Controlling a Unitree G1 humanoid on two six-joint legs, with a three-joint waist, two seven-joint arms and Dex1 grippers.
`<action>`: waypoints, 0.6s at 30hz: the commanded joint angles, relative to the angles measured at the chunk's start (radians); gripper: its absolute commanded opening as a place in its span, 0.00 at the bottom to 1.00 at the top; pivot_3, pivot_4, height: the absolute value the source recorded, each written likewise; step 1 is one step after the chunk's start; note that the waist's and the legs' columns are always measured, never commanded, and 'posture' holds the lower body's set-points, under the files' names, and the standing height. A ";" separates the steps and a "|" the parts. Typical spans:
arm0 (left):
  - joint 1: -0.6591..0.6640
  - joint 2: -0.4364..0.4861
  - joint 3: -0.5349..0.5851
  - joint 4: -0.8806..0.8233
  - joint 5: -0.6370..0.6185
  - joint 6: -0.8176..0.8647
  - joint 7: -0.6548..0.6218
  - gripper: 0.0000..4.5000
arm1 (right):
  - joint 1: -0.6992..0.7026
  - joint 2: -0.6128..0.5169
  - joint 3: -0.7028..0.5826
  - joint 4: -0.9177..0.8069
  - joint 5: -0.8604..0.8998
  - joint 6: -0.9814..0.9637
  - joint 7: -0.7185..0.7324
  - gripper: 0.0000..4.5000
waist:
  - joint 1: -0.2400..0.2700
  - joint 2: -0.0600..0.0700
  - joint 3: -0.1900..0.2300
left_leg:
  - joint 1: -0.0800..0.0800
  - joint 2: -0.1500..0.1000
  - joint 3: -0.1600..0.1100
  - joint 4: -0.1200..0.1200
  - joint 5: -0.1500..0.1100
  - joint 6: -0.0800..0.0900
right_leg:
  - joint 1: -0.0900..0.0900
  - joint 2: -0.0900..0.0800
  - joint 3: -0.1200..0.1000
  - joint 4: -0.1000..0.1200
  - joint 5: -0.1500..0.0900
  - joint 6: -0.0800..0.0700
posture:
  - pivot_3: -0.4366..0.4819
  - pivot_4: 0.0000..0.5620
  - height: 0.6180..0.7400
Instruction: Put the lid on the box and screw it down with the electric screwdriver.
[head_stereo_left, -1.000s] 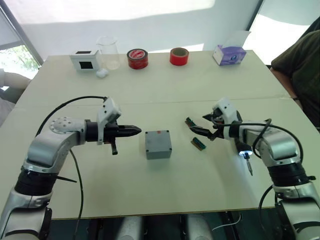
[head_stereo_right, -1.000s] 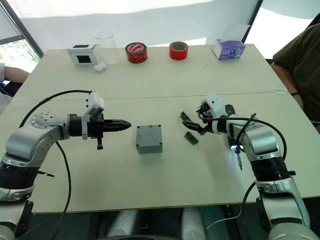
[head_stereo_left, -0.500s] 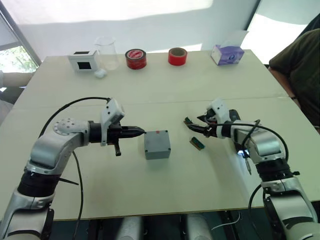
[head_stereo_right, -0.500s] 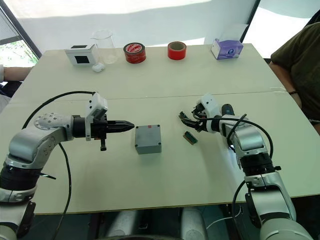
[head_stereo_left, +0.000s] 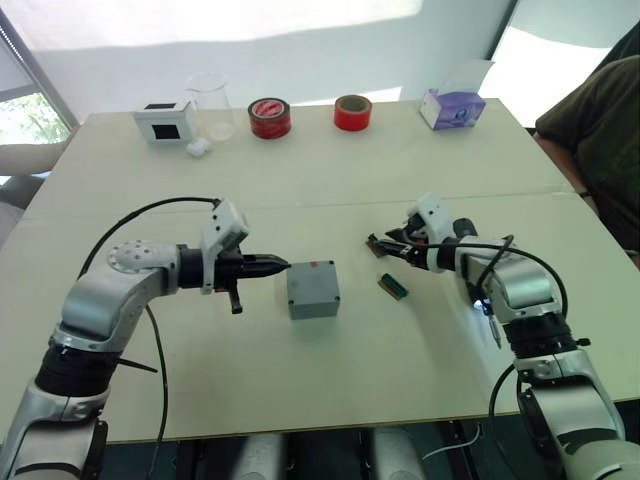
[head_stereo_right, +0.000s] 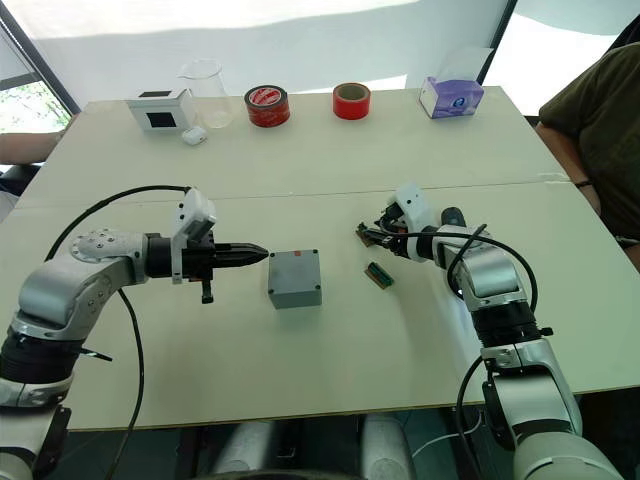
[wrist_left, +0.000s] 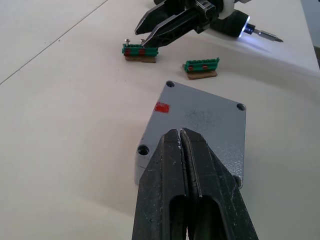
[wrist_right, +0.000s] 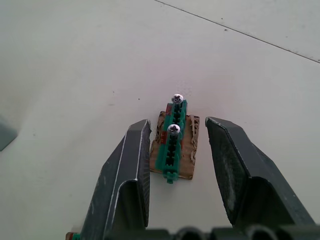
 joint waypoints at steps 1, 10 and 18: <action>-0.002 0.002 0.005 -0.028 -0.011 -0.007 0.000 0.00 | -0.020 0.005 -0.016 -0.009 -0.002 -0.013 0.007 0.40 | 0.000 0.000 0.000 | 0.000 0.000 0.000 0.000 0.000 0.000 | 0.000 0.000 0.000 0.000 0.000 0.000 | 0.48 0.27 1.00; 0.001 0.003 0.003 -0.025 -0.009 -0.012 0.000 0.00 | -0.010 0.007 -0.015 -0.010 -0.011 -0.013 0.009 0.00 | 0.000 0.000 0.000 | 0.000 0.000 0.000 0.000 0.000 0.000 | 0.000 0.000 0.000 0.000 0.000 0.000 | 0.48 0.27 1.00; 0.002 0.003 0.003 -0.020 -0.006 -0.016 -0.001 0.00 | -0.006 0.005 -0.022 -0.036 -0.009 -0.005 0.012 0.00 | 0.000 0.000 0.000 | 0.000 0.000 0.000 0.000 0.000 0.000 | 0.000 0.000 0.000 0.000 0.000 0.000 | 0.48 0.27 1.00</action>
